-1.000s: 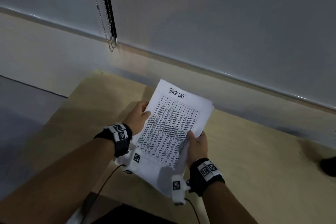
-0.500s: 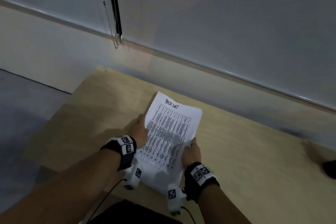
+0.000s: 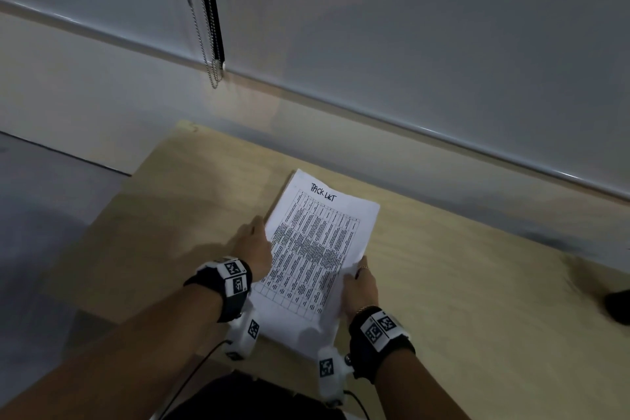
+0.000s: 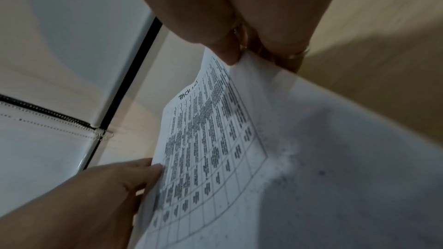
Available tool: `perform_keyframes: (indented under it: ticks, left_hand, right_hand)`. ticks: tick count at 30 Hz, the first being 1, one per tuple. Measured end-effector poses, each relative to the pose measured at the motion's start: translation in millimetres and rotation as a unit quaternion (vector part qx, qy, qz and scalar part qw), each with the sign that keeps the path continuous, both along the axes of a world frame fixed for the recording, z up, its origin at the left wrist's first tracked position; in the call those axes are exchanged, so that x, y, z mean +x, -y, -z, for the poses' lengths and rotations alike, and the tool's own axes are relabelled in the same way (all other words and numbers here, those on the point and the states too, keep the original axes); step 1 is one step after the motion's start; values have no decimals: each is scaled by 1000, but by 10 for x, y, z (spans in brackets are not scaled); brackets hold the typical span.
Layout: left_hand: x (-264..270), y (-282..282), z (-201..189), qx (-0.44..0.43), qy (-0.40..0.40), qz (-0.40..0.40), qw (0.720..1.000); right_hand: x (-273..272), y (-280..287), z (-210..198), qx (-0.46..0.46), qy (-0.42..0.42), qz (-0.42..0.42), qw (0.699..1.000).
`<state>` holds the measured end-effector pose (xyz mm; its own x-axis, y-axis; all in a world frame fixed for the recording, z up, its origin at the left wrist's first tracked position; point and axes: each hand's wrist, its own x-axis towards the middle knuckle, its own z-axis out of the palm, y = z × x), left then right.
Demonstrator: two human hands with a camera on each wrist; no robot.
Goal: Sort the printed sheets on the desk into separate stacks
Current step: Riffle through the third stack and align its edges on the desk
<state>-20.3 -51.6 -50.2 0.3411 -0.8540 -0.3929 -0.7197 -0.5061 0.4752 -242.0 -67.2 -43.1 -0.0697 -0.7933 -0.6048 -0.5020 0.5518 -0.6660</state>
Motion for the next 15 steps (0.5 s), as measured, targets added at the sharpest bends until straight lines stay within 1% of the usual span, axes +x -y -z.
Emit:
perform_keyframes:
  ticks: [3, 8, 10, 12, 14, 15]
  left_hand:
    - [-8, -23, 3, 10, -25, 1, 1000]
    - [77, -101, -29, -35, -46, -53, 997]
    - [161, -114, -45, -51, -65, -90, 992]
    - [353, -62, -74, -67, -91, -120, 986]
    - [605, 33, -134, -65, -103, -126, 985]
    - [722, 82, -168, -67, -94, -125, 985]
  right_hand:
    - [12, -16, -14, -6, 3, 5, 1000]
    - [15, 1, 109, -17, -26, 22, 999]
    - [134, 26, 85, -32, -19, 10, 999]
    - [313, 127, 12, -45, -13, -18, 999]
    - [522, 286, -50, -42, -7, -46, 998]
    - [616, 360, -62, -32, -14, -61, 998]
